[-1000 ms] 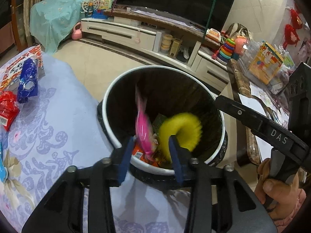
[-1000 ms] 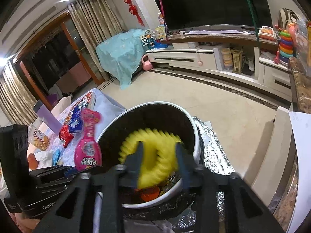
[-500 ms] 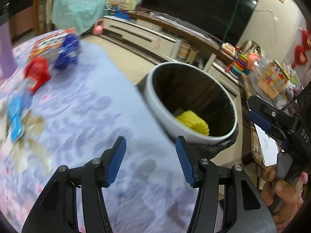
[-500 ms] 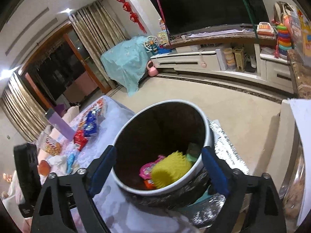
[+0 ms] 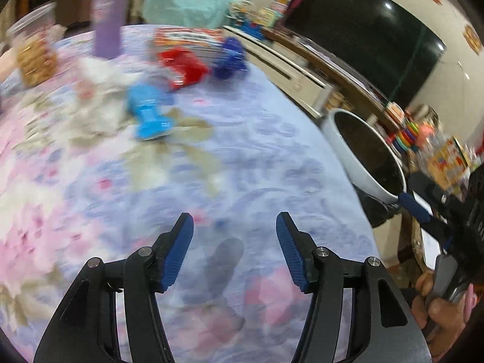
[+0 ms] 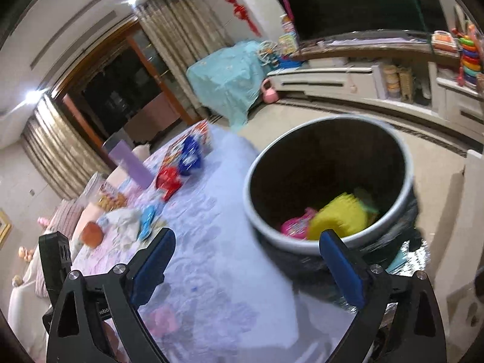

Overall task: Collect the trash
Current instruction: 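Move both open tools back over the table, then grasp the white plastic bag with the left tool while the right grasps the blue toy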

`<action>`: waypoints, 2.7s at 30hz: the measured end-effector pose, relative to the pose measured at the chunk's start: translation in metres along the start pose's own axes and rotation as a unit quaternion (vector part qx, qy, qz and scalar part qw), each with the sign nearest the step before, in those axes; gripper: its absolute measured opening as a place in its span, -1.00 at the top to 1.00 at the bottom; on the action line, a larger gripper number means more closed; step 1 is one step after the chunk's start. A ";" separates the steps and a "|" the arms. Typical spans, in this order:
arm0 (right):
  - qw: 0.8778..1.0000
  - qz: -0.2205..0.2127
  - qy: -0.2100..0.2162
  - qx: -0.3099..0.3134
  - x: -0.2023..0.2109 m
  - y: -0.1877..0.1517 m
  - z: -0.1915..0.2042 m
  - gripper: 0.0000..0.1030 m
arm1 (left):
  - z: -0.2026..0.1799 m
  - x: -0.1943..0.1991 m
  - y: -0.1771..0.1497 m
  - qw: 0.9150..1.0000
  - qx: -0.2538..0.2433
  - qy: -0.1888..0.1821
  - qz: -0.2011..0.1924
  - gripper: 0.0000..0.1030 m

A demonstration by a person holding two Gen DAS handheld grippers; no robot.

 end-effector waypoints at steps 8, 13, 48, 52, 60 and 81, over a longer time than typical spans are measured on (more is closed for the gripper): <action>0.999 0.044 0.018 0.006 -0.024 -0.030 0.028 -0.97 | 0.057 0.018 -0.010 0.998 0.047 0.035 -0.014 -0.14; 0.998 0.062 0.025 0.008 -0.036 -0.043 0.042 -0.97 | 0.081 0.022 -0.008 0.997 0.059 0.052 -0.021 -0.15; 0.991 0.094 0.053 0.080 -0.111 -0.055 0.103 -0.97 | 0.141 -0.010 0.032 0.996 0.061 0.046 -0.043 0.85; 0.988 0.096 0.055 0.106 -0.126 -0.059 0.126 -0.96 | 0.152 0.016 0.005 0.995 0.082 0.031 -0.049 0.89; 0.979 0.112 0.043 0.166 -0.171 -0.071 0.171 -0.78 | 0.168 0.032 -0.028 0.992 0.114 0.008 -0.049 0.89; 0.979 0.126 0.018 0.161 -0.182 -0.087 0.170 0.57 | 0.160 0.036 -0.030 0.993 0.089 0.026 -0.067 0.91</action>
Point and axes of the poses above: each gripper's, at about its wrist camera, not at the fingertips, and x roughly against the way its jaws point, z to its left, y to its top, the point moved 4 cm from there along -x, roughly the way its jaws point, and after that the axes turned 10 degrees about -x, right-handed, at the moved point
